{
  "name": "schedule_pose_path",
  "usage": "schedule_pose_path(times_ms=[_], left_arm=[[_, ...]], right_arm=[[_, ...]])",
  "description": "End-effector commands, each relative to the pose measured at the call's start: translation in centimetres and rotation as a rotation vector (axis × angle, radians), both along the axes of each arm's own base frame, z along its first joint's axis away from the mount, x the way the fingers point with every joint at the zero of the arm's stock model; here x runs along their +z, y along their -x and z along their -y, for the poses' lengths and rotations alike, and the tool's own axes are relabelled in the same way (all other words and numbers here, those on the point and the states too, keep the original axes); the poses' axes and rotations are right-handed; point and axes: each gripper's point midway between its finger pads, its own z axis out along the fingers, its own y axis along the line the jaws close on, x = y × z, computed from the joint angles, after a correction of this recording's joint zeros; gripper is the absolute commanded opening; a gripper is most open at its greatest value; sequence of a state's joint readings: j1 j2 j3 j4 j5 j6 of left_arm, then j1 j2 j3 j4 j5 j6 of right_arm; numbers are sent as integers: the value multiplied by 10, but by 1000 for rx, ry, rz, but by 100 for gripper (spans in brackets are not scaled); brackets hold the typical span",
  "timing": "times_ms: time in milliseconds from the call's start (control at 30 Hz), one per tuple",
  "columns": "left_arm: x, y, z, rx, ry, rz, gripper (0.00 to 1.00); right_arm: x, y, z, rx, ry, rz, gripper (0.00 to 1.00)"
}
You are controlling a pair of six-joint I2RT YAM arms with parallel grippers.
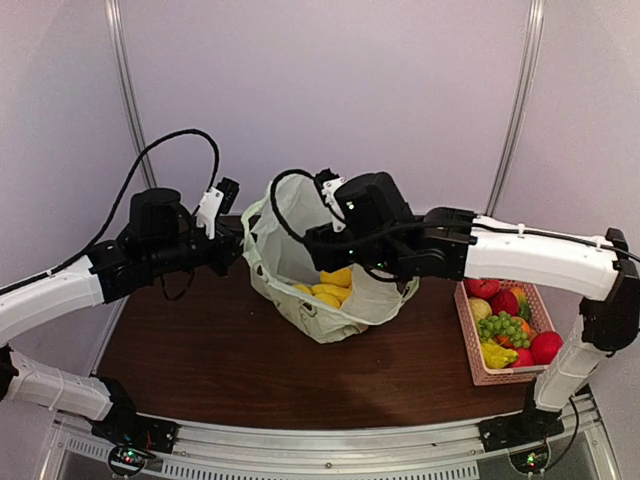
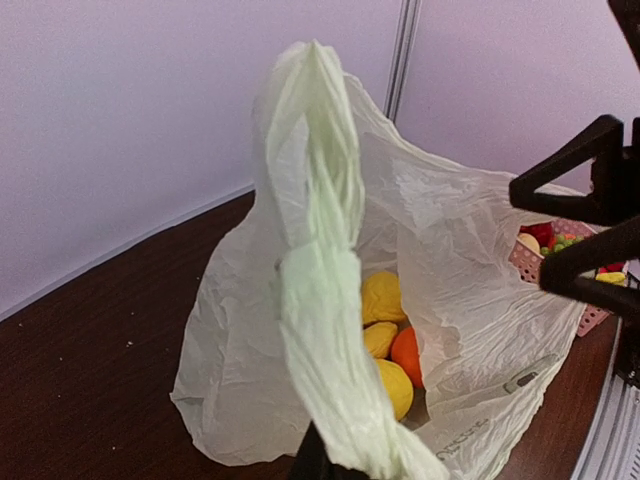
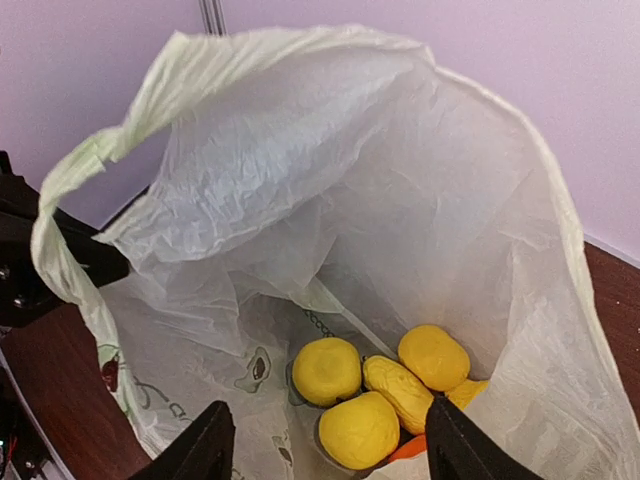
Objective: Untie the knot of the plastic bag and take out the fruit
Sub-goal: Adjust the bag opening on the takeout bag.
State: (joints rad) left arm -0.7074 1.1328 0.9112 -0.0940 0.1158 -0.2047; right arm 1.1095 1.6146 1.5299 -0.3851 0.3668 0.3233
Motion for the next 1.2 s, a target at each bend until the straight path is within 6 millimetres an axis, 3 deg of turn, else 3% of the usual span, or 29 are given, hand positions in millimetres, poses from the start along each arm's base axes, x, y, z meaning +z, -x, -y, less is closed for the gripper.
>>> schedule_pose_path(times_ms=[0,133,367,467,567,767,867,1167], left_arm=[[12,0,-3,10,46,31,0],[3,3,-8,38,85,-13,0],[-56,24,-16,39,164,-132,0],[-68,36,-23,28,165,-140,0],[-79,49,-26,-9,155,-157,0],[-95,65,-32,-38,156,-177,0],[-98,66,-35,-24,155,-181,0],[-102,63,-39,17,165,-211,0]], right_arm=[[-58,-15,-14,11,91,-95,64],[-107,1,-30,67,89,-201,61],[-185,70,-52,176,70,-364,59],[-206,91,-59,208,60,-408,57],[-201,86,-51,177,76,-373,57],[-138,49,-33,91,83,-221,64],[-118,30,-33,80,77,-178,69],[-145,-25,-38,49,189,-196,71]])
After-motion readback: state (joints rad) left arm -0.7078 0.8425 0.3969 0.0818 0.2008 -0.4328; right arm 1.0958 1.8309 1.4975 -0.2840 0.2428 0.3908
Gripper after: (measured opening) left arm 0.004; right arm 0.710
